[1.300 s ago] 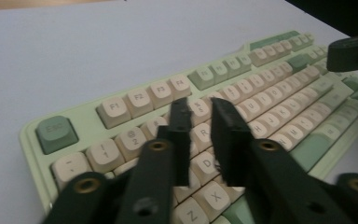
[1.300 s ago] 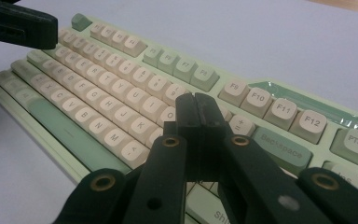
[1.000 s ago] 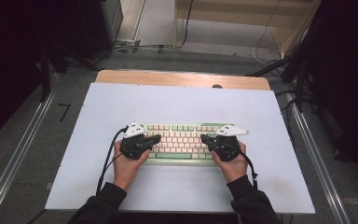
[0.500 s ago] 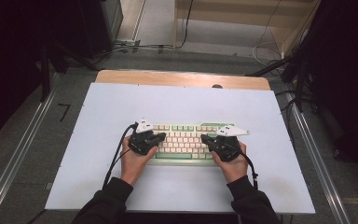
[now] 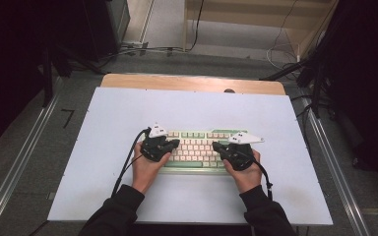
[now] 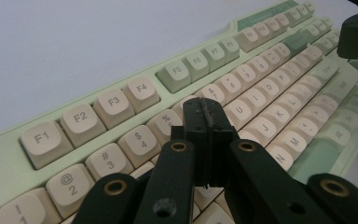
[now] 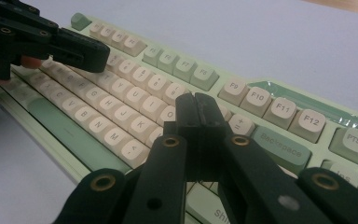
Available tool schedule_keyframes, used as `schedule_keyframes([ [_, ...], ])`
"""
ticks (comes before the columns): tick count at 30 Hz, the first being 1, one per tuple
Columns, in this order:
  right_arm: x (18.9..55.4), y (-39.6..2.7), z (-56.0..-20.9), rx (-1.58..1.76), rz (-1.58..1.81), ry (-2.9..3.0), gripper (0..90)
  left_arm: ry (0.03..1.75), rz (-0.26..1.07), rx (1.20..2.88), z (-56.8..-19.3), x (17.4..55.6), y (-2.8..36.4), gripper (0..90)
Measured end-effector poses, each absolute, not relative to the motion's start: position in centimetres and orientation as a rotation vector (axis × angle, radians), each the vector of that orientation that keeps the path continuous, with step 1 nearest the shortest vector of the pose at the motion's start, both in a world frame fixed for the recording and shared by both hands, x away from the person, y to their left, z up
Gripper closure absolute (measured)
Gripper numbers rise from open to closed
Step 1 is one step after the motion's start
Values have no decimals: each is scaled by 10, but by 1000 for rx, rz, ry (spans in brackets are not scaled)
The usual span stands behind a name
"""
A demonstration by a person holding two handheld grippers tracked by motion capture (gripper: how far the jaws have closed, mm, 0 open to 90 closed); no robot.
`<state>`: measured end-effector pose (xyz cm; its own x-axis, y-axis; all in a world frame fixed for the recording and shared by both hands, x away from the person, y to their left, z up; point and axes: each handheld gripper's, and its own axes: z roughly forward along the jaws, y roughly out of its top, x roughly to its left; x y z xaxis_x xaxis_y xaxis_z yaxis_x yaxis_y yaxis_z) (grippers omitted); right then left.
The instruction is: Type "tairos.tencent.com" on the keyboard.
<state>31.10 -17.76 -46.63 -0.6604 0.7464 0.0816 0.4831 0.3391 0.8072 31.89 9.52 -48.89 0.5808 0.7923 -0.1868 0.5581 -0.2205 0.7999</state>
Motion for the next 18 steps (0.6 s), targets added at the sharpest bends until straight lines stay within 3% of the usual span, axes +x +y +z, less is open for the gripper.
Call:
schedule_keyframes([
  [18,309,-182,-466,1103,1231,2295,876,1108,323,1970,-491,323,88,900],
])
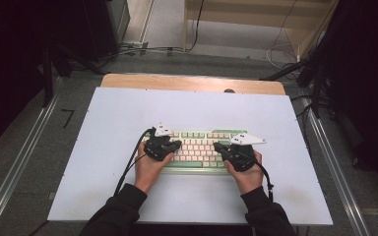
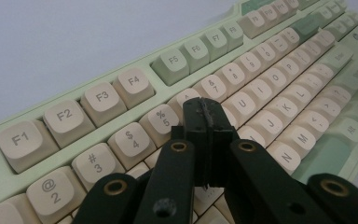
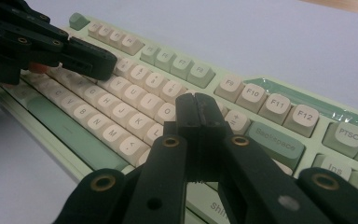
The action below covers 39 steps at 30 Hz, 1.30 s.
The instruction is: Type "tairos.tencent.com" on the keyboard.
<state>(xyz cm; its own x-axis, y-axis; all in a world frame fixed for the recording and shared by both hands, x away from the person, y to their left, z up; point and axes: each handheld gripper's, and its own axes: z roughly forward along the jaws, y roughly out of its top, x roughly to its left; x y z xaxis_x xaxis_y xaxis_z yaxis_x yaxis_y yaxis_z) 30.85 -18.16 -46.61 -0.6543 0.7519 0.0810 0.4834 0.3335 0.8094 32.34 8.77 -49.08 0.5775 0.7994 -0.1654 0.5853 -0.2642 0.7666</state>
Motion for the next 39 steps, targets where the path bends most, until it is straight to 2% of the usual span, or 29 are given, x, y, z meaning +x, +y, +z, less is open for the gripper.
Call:
schedule_keyframes([
  [29,308,-183,-465,1105,1244,2288,874,1070,297,1903,-476,312,96,900],
  [32,308,-184,-465,1105,1249,2284,846,1071,294,1881,-473,309,101,900],
  [33,308,-184,-464,1108,1263,2275,784,1074,295,1869,-471,307,105,864],
  [34,308,-184,-464,1110,1266,2273,776,1074,295,1869,-471,307,105,851],
  [36,308,-185,-464,1111,1272,2272,702,1075,296,1858,-469,305,109,817],
  [37,308,-185,-464,1111,1272,2272,702,1076,295,1846,-468,304,112,817],
  [39,309,-185,-465,1114,1288,2267,649,1081,301,1833,-467,303,116,742],
])
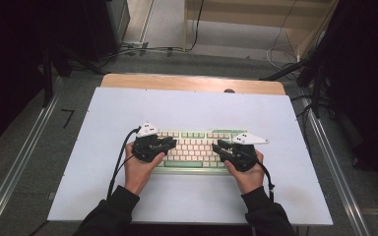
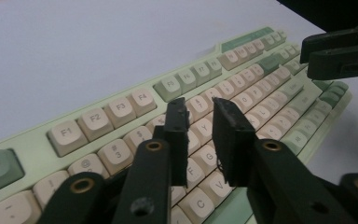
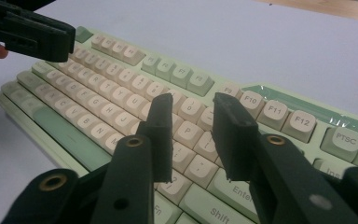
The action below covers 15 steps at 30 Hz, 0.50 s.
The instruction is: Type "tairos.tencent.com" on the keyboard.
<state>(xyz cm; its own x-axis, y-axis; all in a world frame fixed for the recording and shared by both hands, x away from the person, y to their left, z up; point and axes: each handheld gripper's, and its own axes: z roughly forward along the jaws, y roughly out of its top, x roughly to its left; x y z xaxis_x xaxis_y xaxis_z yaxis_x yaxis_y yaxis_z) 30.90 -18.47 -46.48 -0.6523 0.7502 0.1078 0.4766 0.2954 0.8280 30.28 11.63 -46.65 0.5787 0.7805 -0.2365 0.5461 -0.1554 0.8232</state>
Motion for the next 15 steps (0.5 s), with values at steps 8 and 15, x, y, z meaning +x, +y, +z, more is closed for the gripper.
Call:
schedule_keyframes([
  [8,309,-184,-465,1116,1298,2268,598,1082,323,1810,-465,298,127,685],
  [15,310,-184,-466,1116,1288,2276,620,1091,336,1809,-464,292,138,668],
])
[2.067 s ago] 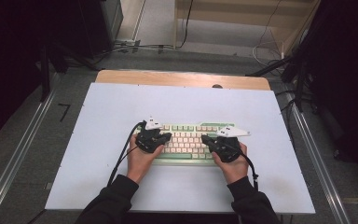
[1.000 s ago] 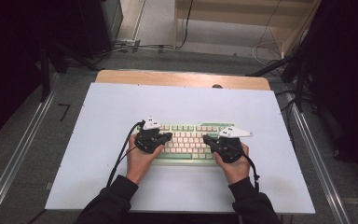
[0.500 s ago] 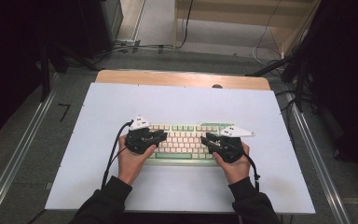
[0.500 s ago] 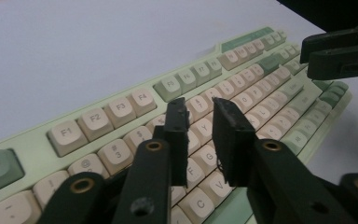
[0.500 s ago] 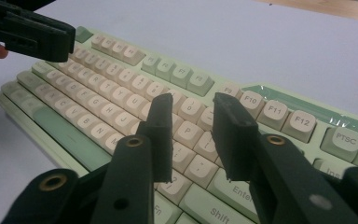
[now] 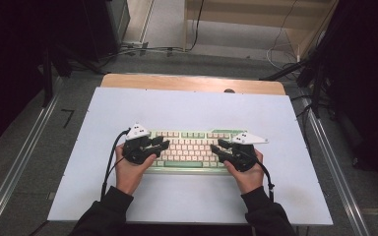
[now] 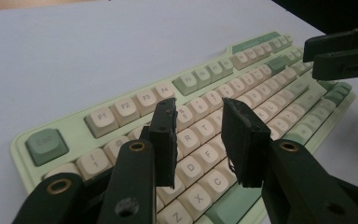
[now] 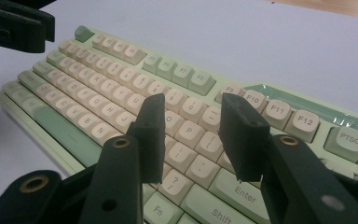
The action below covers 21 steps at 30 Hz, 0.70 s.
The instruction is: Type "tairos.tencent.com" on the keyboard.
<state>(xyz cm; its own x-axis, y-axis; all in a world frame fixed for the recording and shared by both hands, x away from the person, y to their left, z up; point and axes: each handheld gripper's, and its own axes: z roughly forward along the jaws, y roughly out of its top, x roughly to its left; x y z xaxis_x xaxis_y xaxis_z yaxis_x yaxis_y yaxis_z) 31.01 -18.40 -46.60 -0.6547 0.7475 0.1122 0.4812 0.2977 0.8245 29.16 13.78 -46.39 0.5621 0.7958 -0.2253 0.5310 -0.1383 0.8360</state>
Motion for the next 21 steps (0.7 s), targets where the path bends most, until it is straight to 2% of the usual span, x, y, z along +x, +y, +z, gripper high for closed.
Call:
schedule_keyframes([
  [1,310,-184,-466,1116,1288,2276,620,1094,340,1809,-464,291,140,668],
  [2,310,-184,-466,1113,1282,2278,660,1100,344,1805,-464,289,142,668],
  [5,309,-182,-466,1098,1273,2289,854,1116,347,1798,-465,286,149,634],
  [6,308,-182,-466,1091,1272,2293,875,1119,349,1799,-465,285,152,634],
  [10,308,-179,-465,1071,1273,2309,879,1131,354,1807,-468,279,158,624],
  [15,308,-177,-466,1074,1271,2314,879,1121,386,1842,-471,276,161,892],
  [21,310,-176,-466,1066,1270,2312,879,1133,383,1882,-479,280,159,900],
])
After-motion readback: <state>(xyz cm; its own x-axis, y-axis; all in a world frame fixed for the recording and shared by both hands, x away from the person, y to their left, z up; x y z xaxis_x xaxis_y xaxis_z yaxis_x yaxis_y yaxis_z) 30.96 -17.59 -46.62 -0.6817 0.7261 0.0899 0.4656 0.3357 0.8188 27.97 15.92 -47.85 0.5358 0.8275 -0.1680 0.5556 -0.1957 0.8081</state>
